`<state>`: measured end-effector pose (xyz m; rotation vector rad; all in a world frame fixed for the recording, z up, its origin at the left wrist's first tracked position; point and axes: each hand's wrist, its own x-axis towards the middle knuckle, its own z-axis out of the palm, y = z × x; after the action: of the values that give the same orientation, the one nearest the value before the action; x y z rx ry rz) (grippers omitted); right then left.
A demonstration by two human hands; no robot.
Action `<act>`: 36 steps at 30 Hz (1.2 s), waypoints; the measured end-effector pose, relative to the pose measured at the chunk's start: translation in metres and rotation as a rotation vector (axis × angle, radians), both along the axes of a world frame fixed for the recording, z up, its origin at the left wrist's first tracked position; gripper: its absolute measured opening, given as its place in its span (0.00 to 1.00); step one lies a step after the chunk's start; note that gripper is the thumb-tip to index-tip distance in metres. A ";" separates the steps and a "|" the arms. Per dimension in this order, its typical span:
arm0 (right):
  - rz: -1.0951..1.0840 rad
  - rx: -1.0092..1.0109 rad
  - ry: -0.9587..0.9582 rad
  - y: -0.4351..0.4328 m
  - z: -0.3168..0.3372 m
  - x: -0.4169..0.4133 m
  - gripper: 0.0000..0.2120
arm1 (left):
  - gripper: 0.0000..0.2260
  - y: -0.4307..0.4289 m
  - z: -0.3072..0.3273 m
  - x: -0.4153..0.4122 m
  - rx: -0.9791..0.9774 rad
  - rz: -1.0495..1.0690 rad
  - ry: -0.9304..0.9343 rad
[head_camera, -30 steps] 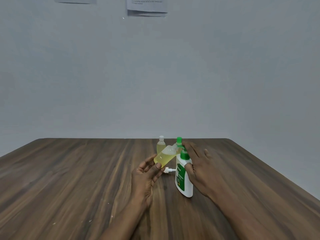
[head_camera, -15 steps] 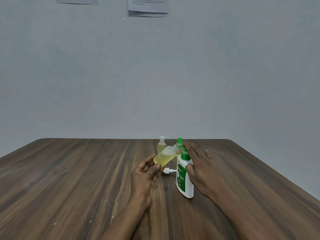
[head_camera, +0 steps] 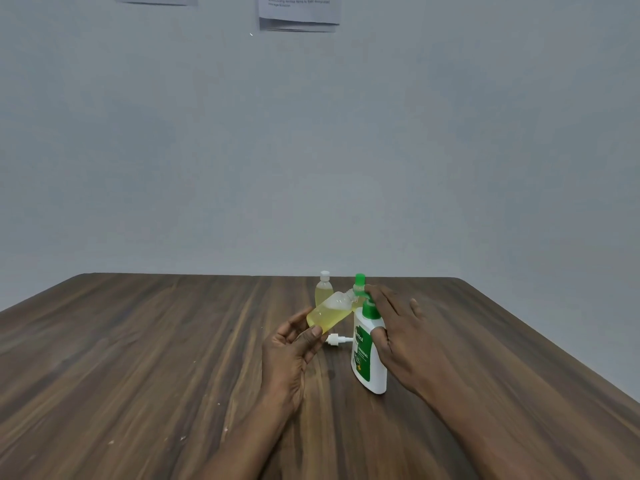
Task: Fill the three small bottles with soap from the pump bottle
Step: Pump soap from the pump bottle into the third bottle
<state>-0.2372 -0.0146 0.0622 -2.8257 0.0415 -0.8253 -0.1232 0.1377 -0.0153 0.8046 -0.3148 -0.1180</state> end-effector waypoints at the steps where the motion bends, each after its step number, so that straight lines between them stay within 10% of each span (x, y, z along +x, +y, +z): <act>1: -0.004 0.002 0.000 0.000 0.000 0.000 0.28 | 0.21 0.000 -0.001 0.000 0.000 0.001 0.003; 36: 0.006 0.019 -0.017 0.001 0.003 -0.003 0.29 | 0.21 0.002 0.001 0.001 -0.005 -0.006 -0.016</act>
<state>-0.2403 -0.0136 0.0649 -2.7999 0.0385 -0.8436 -0.1217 0.1394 -0.0148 0.7997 -0.3319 -0.1161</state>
